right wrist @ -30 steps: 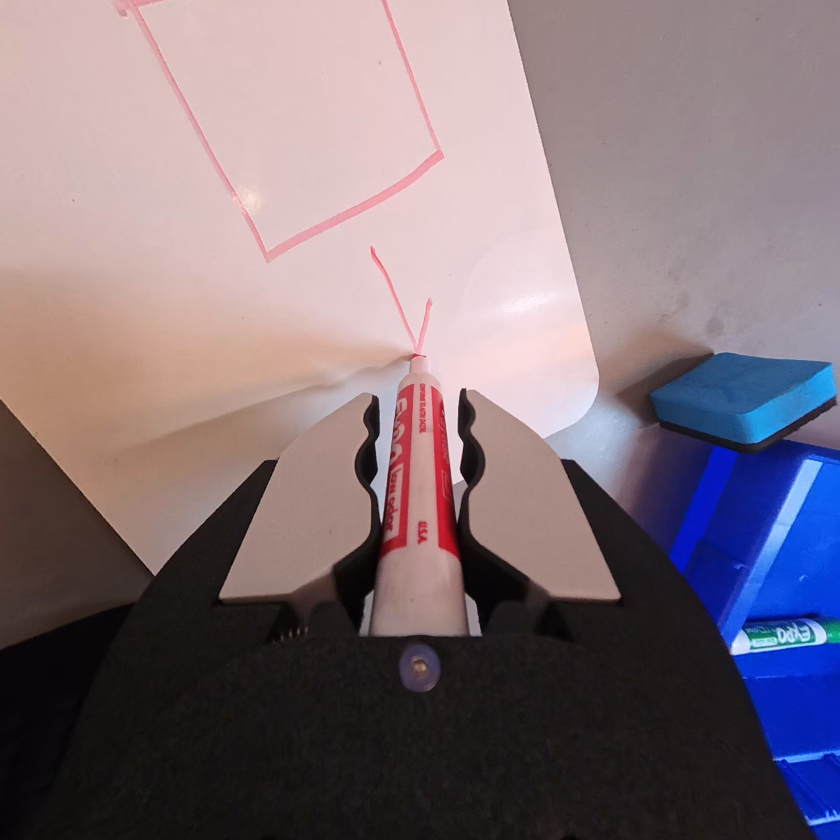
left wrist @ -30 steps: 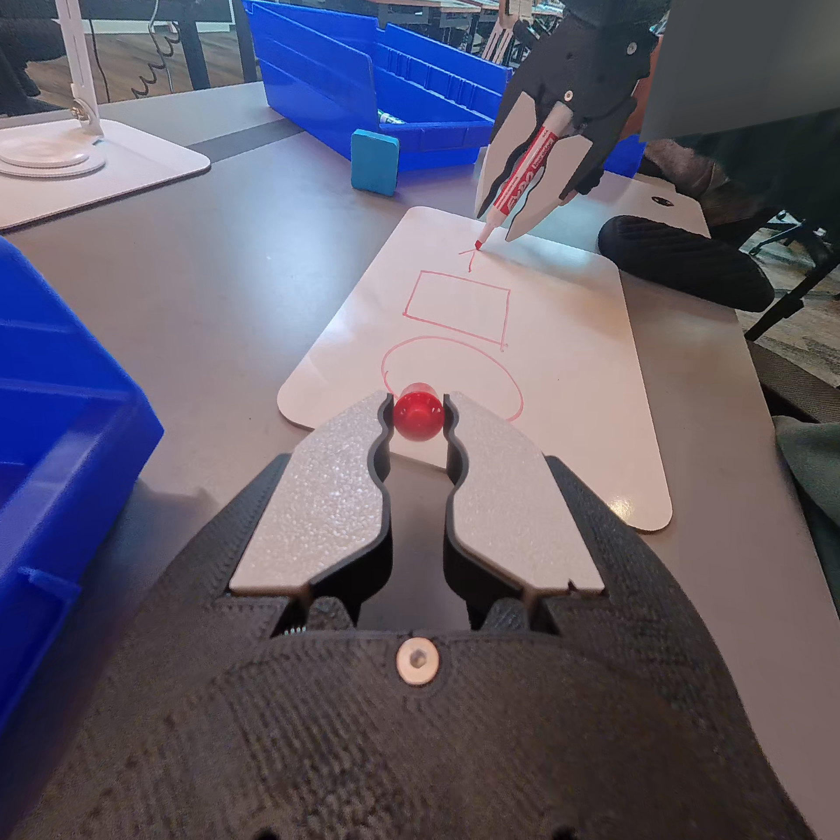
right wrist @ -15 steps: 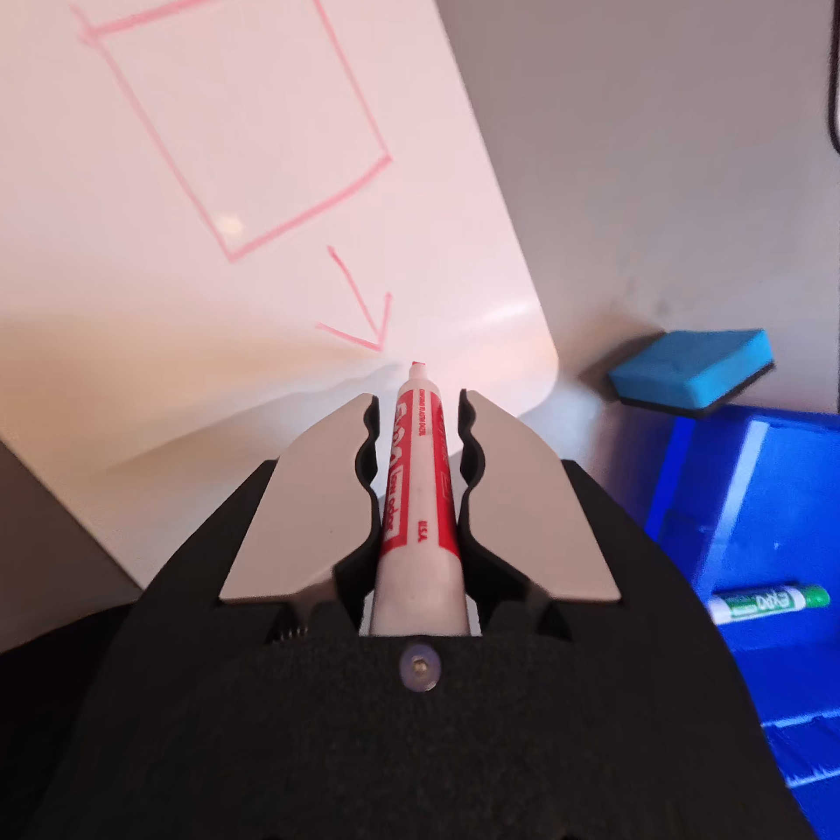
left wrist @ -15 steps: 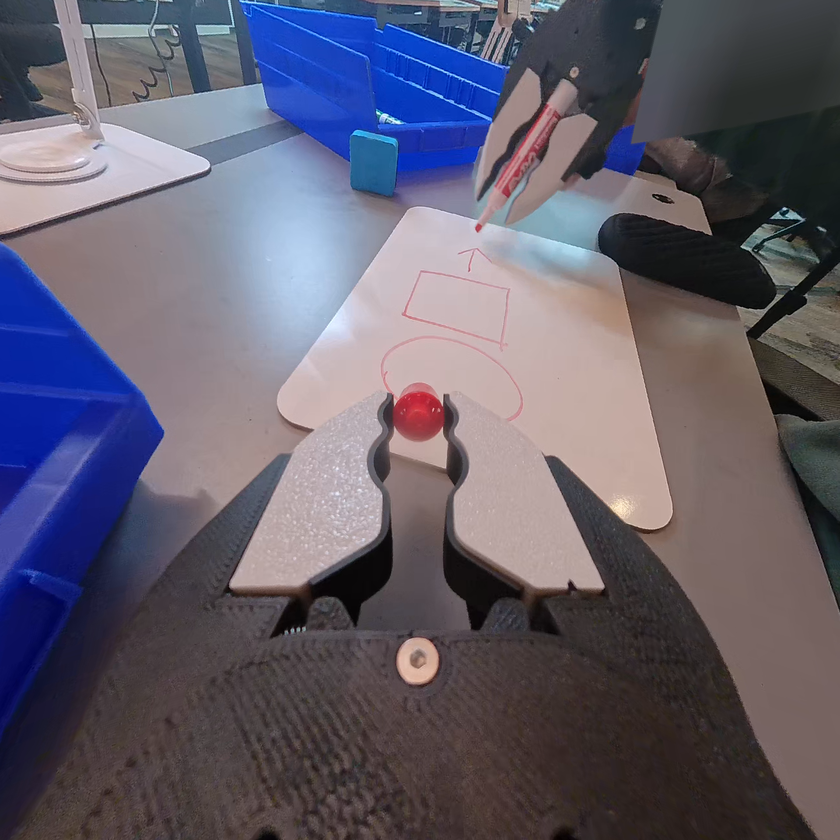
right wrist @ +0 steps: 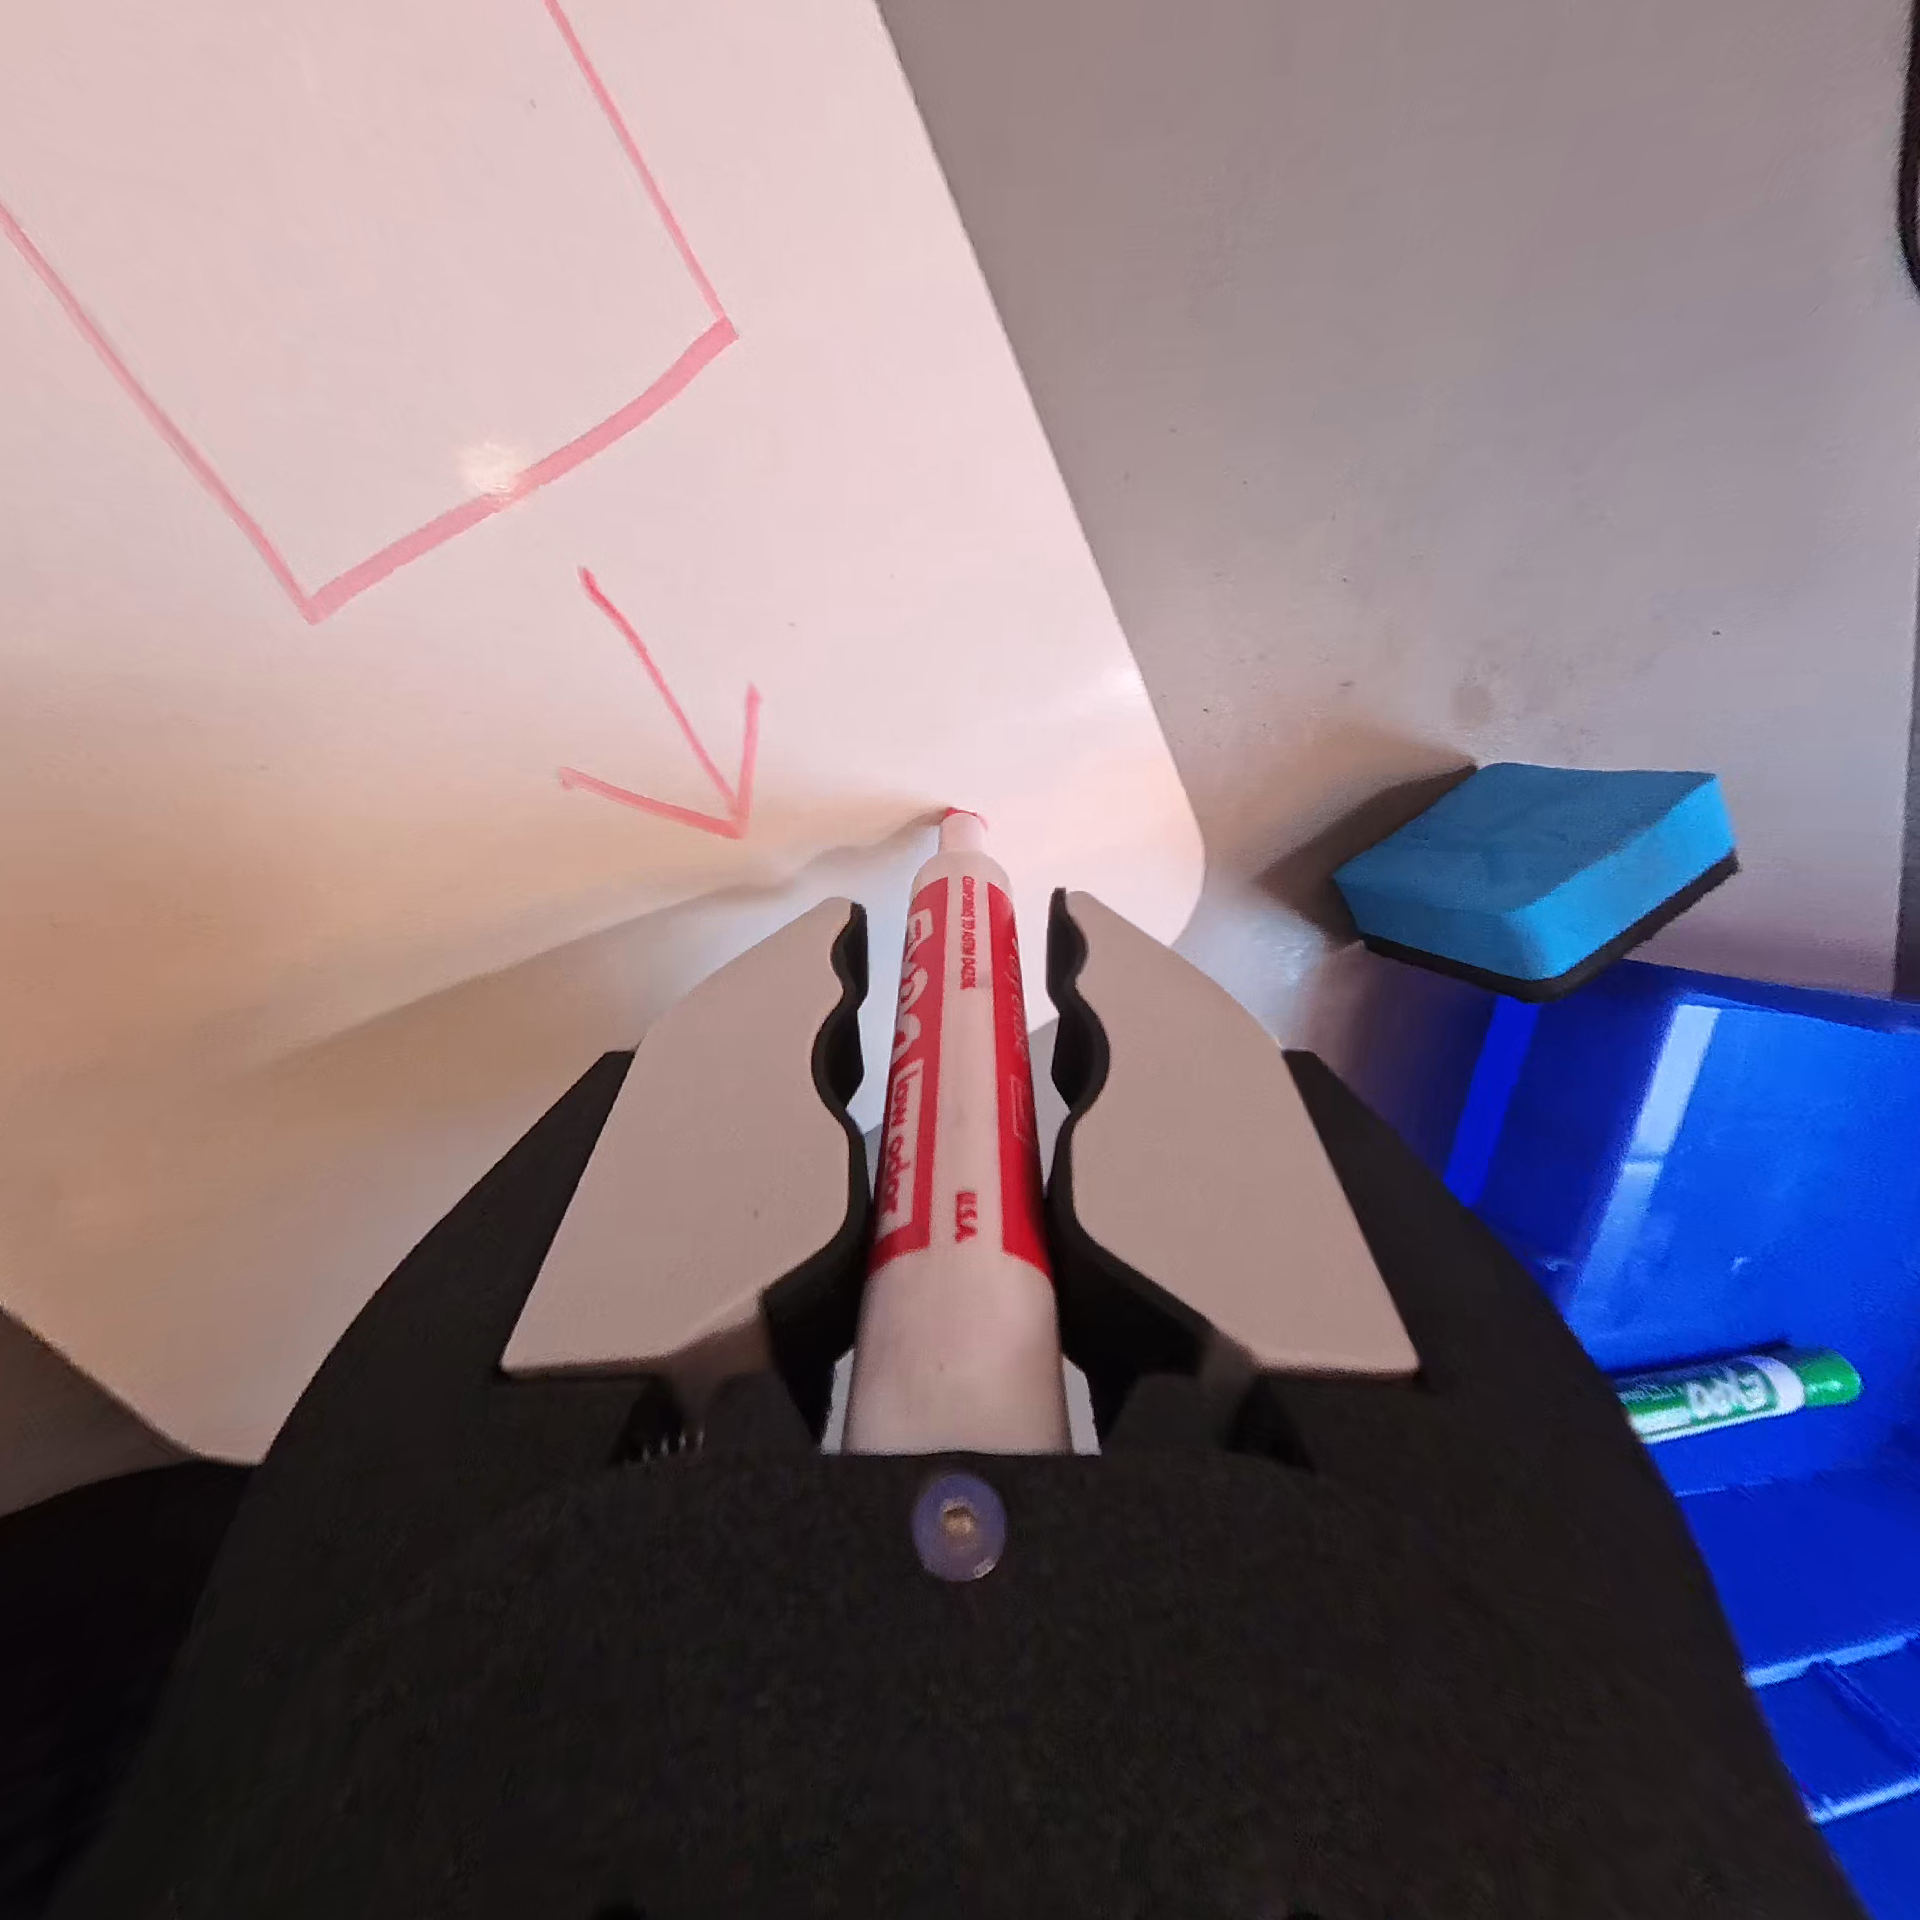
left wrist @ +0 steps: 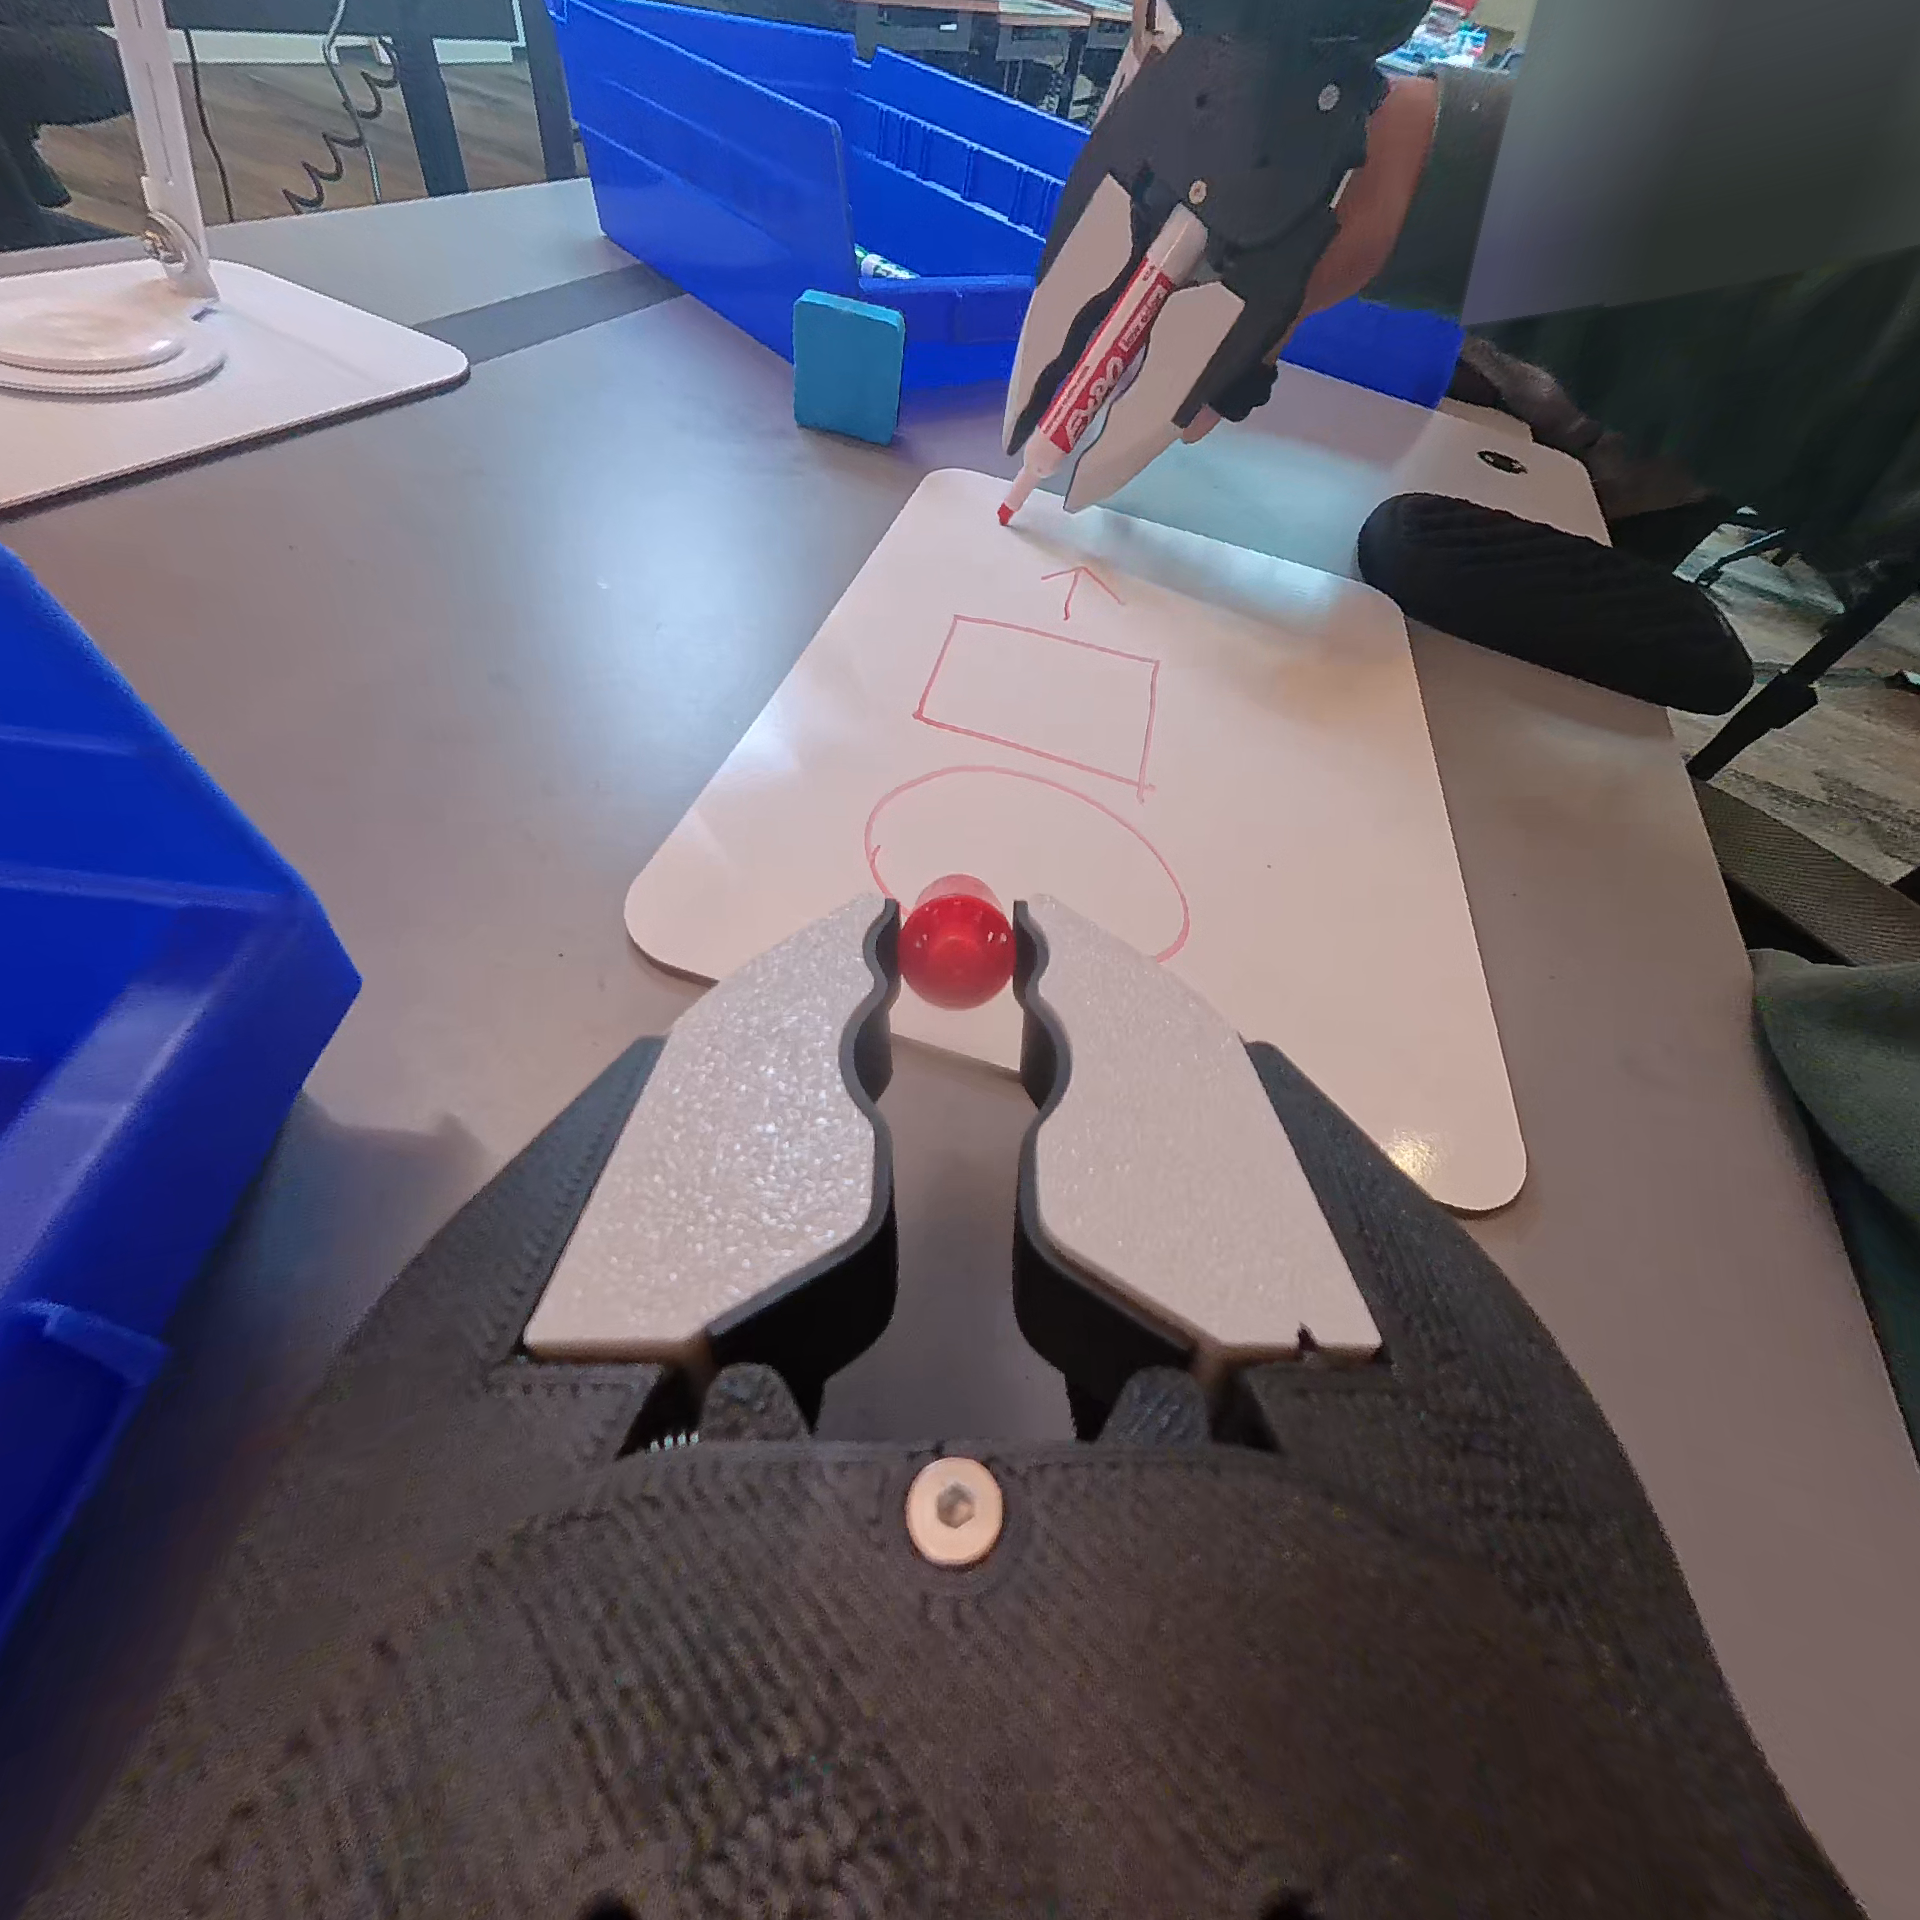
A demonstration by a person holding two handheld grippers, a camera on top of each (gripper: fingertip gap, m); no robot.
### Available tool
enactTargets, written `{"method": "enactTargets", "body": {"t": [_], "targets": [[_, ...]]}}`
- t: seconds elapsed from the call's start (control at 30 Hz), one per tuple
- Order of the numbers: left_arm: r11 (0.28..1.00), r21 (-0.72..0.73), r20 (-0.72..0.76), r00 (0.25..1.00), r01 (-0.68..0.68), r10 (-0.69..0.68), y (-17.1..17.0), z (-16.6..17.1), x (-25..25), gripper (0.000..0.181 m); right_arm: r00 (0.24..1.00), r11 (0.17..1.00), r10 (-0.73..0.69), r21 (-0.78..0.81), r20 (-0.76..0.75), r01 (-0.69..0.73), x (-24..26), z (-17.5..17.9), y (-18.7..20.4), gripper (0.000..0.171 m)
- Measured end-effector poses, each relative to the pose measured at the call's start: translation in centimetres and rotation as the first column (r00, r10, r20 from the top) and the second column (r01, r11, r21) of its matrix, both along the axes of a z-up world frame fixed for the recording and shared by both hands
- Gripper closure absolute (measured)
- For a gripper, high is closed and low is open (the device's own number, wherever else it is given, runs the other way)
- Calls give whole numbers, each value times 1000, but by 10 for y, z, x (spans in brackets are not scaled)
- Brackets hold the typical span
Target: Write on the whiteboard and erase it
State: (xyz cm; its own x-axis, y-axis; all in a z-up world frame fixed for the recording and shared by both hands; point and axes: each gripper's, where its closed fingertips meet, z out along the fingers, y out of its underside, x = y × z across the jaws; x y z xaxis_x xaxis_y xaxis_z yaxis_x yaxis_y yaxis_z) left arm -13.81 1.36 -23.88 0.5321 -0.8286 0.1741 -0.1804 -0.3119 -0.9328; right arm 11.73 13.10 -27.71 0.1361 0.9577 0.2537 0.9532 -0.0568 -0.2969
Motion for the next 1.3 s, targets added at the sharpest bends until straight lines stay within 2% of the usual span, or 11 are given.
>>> {"method": "enactTargets", "body": {"t": [0.23,0.33,0.63,0.77,0.97,1.03,1.13,1.2,1.3], "targets": [[1000,1,-1,1000,-2,2,0,0,0,161,993,991,107,-87,47,-103,-6,1,-54,137],[1000,0,-1,1000,-2,2,1,0,0,161,990,991,120,-62,69,-115,-6,1,-59,137],[1000,6,-8,1000,-2,2,0,0,1,161,993,999,-12,-49,121,18,49,2,-38,137],[1000,6,-11,1000,2,-2,0,-1,2,161,994,1000,5,-19,112,-3,39,2,-28,137],[1000,10,-9,1000,5,-5,-1,0,2,161,997,999,40,23,65,-42,-2,2,6,137],[1000,13,-1,1000,8,-8,-2,1,2,161,999,999,28,28,-27,-27,-9,11,3,137],[999,29,31,998,45,-46,-6,7,6,161,961,1000,1,30,-275,8,-25,41,-21,137],[993,62,72,992,100,-104,-14,16,12,161,887,1000,-14,17,-461,24,-42,63,-47,137],[972,168,118,975,167,-188,-28,35,22,161,698,997,-76,-69,-712,39,-72,90,-95,137]]}}
